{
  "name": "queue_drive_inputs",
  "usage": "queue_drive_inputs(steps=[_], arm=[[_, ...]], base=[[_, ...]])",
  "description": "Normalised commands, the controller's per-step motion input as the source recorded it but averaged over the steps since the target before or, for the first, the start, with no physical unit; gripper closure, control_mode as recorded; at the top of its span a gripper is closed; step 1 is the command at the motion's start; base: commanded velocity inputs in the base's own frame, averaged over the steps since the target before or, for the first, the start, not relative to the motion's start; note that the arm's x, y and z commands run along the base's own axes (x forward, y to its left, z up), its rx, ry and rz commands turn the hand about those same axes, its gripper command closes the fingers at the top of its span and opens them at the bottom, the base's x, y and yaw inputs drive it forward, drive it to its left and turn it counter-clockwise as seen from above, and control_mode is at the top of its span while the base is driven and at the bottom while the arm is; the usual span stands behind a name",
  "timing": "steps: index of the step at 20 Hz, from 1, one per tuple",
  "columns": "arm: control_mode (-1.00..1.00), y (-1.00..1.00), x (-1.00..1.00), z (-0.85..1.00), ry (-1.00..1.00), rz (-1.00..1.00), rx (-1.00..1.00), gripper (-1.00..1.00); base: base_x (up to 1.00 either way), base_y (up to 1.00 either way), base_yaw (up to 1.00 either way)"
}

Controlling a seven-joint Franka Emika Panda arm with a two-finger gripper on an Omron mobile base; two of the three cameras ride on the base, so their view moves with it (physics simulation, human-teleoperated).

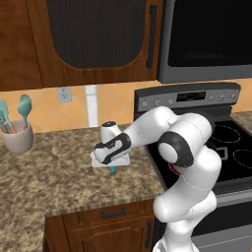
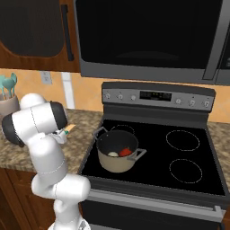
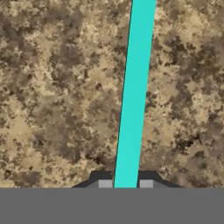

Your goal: Put the bell pepper and mushroom in the pot. Retrieve the spatula and lightly stir the vegetables in the pot.

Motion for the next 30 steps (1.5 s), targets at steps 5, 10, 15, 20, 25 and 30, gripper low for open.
queue_drive_inputs(steps=[5, 10, 15, 20, 25, 30], arm=[[-1.00, 0.00, -0.22, -0.53, 0.04, 0.00, 0.00, 1.00], [-1.00, 0.00, -0.43, -1.00, -0.02, 0.00, -0.02, 1.00], [-1.00, -0.01, -0.39, -0.37, 0.00, -0.01, 0.00, 1.00], [-1.00, 0.00, -0.83, 0.85, -0.13, -0.04, 0.00, 1.00], [-1.00, 0.00, -0.86, 1.00, -0.10, -0.06, 0.07, 1.00], [-1.00, -0.10, -0.56, 1.00, 0.04, -0.07, 0.21, 1.00]], base=[[0.00, 0.00, 0.00], [0.00, 0.00, 0.00], [0.00, 0.00, 0.00], [0.00, 0.00, 0.00], [0.00, 0.00, 0.00], [0.00, 0.00, 0.00]])
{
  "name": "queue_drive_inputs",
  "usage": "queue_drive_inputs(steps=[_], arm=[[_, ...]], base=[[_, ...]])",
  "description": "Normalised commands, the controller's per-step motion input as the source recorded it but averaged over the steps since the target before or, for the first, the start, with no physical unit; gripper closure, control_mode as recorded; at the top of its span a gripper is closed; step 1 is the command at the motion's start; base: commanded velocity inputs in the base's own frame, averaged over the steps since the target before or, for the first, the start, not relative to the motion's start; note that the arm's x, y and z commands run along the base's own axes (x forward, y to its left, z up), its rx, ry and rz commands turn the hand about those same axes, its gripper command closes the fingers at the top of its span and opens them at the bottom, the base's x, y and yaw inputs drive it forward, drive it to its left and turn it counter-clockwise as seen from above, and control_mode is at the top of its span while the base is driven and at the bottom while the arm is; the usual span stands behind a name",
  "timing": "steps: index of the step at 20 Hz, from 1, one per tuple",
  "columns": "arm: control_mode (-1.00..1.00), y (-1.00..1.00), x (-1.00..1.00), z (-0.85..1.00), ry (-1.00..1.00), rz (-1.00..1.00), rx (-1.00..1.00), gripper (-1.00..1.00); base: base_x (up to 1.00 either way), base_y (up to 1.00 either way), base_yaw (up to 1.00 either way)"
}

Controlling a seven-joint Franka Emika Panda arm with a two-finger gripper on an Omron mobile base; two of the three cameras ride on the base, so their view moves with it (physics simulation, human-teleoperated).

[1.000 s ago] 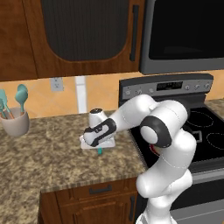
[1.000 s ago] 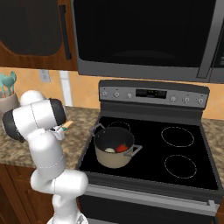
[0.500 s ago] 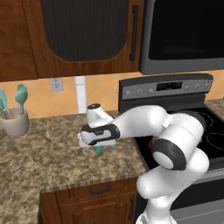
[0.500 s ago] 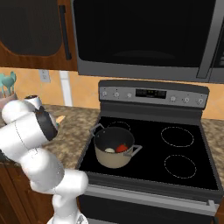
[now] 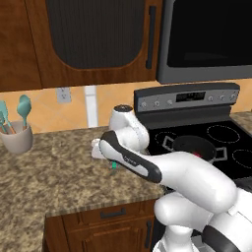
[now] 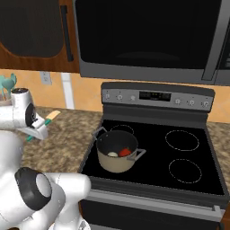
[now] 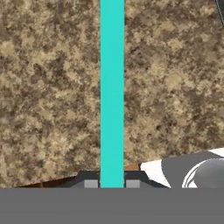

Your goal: Put the bell pepper and mushroom in the pot. Retrieve the spatula and lightly stir the vegetables in the pot.

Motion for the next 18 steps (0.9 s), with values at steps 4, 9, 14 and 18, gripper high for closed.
queue_drive_inputs(steps=[4, 9, 14, 18], arm=[[-1.00, -0.22, -0.55, 0.95, 0.18, -0.06, 0.37, 1.00], [-1.00, -0.11, -0.48, 0.86, 0.35, -0.10, 0.29, 1.00], [-1.00, -0.25, -0.38, 0.67, 0.37, -0.16, 0.22, 1.00], [-1.00, -0.20, -0.48, 0.36, 0.18, -0.23, 0.16, 1.00]], base=[[0.00, 0.00, 0.00], [0.00, 0.00, 0.00], [0.00, 0.00, 0.00], [0.00, 0.00, 0.00]])
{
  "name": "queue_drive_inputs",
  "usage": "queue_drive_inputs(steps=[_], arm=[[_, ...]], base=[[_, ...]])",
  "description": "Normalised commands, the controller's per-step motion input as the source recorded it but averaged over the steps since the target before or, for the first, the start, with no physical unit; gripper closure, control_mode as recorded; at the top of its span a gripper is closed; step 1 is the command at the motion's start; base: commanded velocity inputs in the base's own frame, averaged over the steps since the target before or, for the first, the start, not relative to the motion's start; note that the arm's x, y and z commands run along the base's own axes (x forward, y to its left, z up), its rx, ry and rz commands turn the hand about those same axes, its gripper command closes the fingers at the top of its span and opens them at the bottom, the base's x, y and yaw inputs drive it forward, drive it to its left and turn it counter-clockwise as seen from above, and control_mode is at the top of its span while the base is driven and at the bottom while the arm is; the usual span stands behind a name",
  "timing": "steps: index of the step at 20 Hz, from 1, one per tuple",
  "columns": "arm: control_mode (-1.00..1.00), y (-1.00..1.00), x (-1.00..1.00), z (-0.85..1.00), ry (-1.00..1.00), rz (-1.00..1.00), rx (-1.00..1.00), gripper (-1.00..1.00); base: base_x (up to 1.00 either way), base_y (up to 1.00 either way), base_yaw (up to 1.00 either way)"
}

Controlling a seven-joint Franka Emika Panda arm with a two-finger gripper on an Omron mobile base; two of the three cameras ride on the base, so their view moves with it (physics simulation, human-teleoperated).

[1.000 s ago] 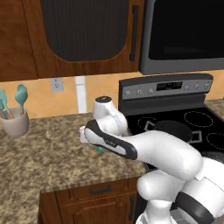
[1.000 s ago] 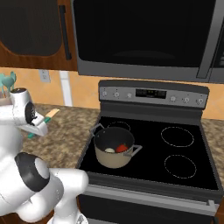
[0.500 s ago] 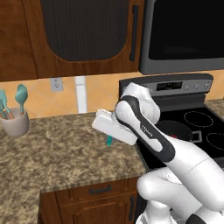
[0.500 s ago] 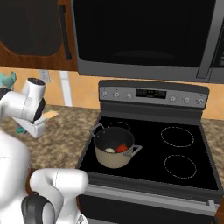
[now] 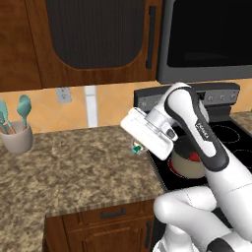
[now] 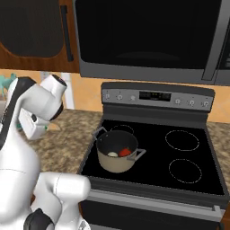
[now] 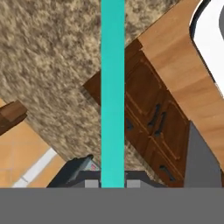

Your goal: Put the bell pepper and mushroom in the pot. Retrieve the spatula and lightly stir the vegetables in the pot.

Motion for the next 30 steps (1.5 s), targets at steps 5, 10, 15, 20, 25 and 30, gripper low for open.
queue_drive_inputs(steps=[5, 10, 15, 20, 25, 30], arm=[[-1.00, -0.23, -0.58, 0.30, 0.01, -0.31, 0.14, 1.00], [-1.00, -0.49, -0.35, 0.53, 0.21, -0.30, 0.32, 1.00], [-1.00, -0.56, -0.10, 0.69, 0.42, -0.24, 0.35, 1.00], [-1.00, -0.51, -0.10, 0.72, 0.39, -0.24, 0.23, 1.00], [-1.00, -0.63, 0.00, 0.51, 0.25, -0.19, 0.08, 1.00], [-1.00, -0.63, -0.07, 0.38, 0.15, -0.10, 0.07, 1.00]], base=[[0.00, 0.00, 0.00], [0.00, 0.00, 0.00], [0.00, 0.00, 0.00], [0.00, 0.00, 0.00], [0.00, 0.00, 0.00], [0.00, 0.00, 0.00]])
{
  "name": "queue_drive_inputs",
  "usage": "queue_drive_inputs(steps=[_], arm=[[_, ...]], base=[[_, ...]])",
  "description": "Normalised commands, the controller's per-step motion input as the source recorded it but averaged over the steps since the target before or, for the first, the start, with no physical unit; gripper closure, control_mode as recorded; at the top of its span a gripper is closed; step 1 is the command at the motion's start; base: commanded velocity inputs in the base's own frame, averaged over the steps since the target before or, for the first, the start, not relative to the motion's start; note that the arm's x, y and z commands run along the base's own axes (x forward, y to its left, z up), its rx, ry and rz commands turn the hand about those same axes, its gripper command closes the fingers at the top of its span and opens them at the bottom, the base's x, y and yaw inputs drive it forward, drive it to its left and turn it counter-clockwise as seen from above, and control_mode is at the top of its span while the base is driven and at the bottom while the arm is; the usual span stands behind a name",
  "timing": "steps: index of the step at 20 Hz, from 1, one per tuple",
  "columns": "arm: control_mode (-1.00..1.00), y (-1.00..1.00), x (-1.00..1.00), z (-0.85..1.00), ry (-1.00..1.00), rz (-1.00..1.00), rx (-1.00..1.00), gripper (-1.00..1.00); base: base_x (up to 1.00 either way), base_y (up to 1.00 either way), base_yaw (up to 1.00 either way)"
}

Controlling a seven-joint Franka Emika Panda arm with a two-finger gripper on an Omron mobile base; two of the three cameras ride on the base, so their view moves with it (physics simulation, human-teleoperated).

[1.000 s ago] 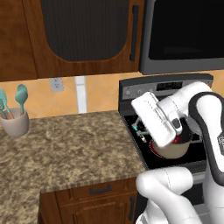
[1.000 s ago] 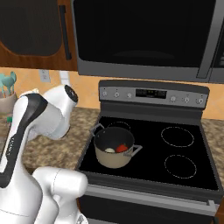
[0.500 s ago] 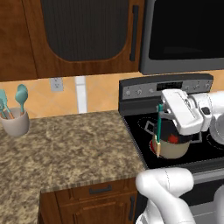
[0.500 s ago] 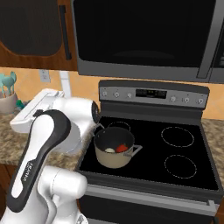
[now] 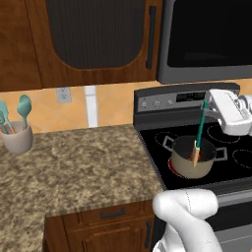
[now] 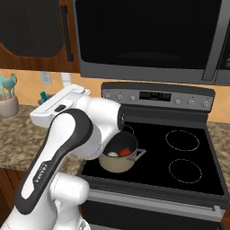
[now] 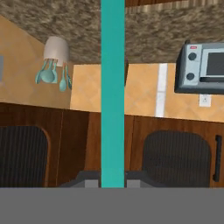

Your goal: Put the bell pepper and mushroom in the pot. Retrieve the spatula and lightly stir the vegetables in the pot.

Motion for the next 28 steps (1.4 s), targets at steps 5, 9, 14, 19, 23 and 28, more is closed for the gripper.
queue_drive_inputs(steps=[5, 9, 14, 19, 23, 28], arm=[[-1.00, -0.67, -0.06, 0.30, 0.11, -0.03, 0.15, 1.00], [-1.00, -0.55, 0.08, 0.08, 0.13, 0.07, 0.09, 1.00], [-1.00, -0.44, 0.26, 0.00, 0.09, 0.16, 0.04, 1.00], [-1.00, -0.27, 0.31, 0.00, 0.00, 0.00, 0.00, 1.00], [-1.00, -0.41, 0.29, -0.08, 0.01, 0.06, 0.00, 1.00], [-1.00, -0.21, 0.28, -0.26, 0.01, 0.16, 0.00, 1.00]], base=[[0.00, 0.00, 0.00], [0.00, 0.00, 0.00], [0.00, 0.00, 0.00], [0.00, 0.00, 0.00], [0.00, 0.00, 0.00], [0.00, 0.00, 0.00]])
